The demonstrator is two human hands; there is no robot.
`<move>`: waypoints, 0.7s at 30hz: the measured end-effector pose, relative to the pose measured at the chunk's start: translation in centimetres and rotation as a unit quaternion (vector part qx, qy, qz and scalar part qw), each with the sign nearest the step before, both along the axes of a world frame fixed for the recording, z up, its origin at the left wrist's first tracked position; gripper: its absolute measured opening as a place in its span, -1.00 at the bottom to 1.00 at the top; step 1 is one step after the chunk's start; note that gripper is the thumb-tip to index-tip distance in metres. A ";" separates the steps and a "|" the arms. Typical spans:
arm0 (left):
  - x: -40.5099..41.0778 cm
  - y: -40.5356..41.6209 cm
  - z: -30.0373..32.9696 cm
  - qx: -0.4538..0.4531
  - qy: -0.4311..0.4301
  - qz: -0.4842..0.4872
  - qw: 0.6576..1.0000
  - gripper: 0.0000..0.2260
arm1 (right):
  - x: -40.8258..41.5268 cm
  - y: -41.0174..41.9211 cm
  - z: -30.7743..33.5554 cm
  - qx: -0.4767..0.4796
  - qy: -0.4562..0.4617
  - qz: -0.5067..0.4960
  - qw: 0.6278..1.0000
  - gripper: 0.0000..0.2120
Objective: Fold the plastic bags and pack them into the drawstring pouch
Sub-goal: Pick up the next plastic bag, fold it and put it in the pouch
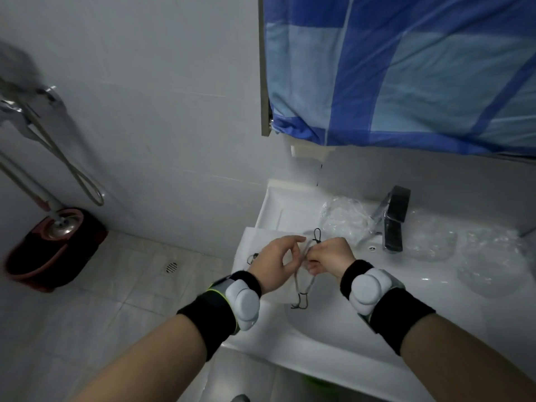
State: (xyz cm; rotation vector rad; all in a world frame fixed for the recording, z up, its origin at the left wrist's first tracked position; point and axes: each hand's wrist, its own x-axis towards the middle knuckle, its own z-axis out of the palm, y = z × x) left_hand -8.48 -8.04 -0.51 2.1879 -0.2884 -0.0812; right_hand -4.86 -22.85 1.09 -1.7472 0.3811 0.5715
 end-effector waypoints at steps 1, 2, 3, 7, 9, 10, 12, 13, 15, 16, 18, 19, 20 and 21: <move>-0.2 -0.3 0.2 -0.014 0.012 -0.008 1.000 -0.92 | 0.2 0.4 -0.1 0.003 0.003 -0.009 1.000 -0.79; -0.5 -0.6 0.5 -0.027 0.022 -0.016 0.999 -0.91 | 0.2 0.7 0.0 0.002 0.003 -0.020 1.000 -0.71; -0.6 -0.8 0.9 -0.036 0.032 -0.021 0.999 -0.88 | 0.4 1.1 -0.1 0.001 0.002 -0.030 1.000 -0.63; -1.1 -0.9 1.4 -0.057 0.077 -0.026 0.995 -0.85 | 0.0 2.1 -1.0 0.070 0.014 -0.034 0.997 -0.77; -1.4 -0.9 1.6 -0.067 0.087 -0.033 0.993 -0.79 | -0.3 2.6 -1.4 0.122 0.029 -0.041 0.991 -0.75; -1.5 -0.7 1.5 -0.082 0.093 -0.032 0.992 -0.79 | -0.4 3.0 -1.4 0.170 0.050 -0.049 0.983 -0.72; -1.8 -0.5 1.2 -0.128 0.111 -0.018 0.985 -0.83 | -0.9 3.6 -1.2 0.268 0.092 -0.062 0.957 -0.73; -2.0 -0.1 1.1 -0.155 0.122 -0.004 0.980 -0.85 | -1.0 3.9 -1.2 0.298 0.087 -0.036 0.950 -0.74; -2.2 0.7 1.0 -0.188 0.133 0.013 0.973 -0.86 | -1.2 4.2 -1.9 0.222 0.026 0.078 0.972 -0.33; -2.1 1.1 1.0 -0.193 0.136 0.017 0.972 -0.85 | -1.1 4.3 -3.0 0.178 0.006 0.114 0.977 -0.15; -2.2 1.8 0.8 -0.200 0.144 0.034 0.969 -0.84 | -1.0 4.9 -4.1 0.169 0.040 0.155 0.973 -0.16; -2.3 1.9 0.9 -0.206 0.145 0.041 0.967 -0.84 | -1.0 5.2 -4.3 0.182 0.080 0.162 0.967 -0.38; -2.4 2.1 0.8 -0.218 0.151 0.053 0.963 -0.84 | -1.3 6.0 -3.9 0.181 0.065 0.170 0.966 -0.72; -2.5 2.4 0.7 -0.231 0.158 0.065 0.958 -0.84 | -1.3 6.9 -3.8 0.171 0.034 0.164 0.971 -0.79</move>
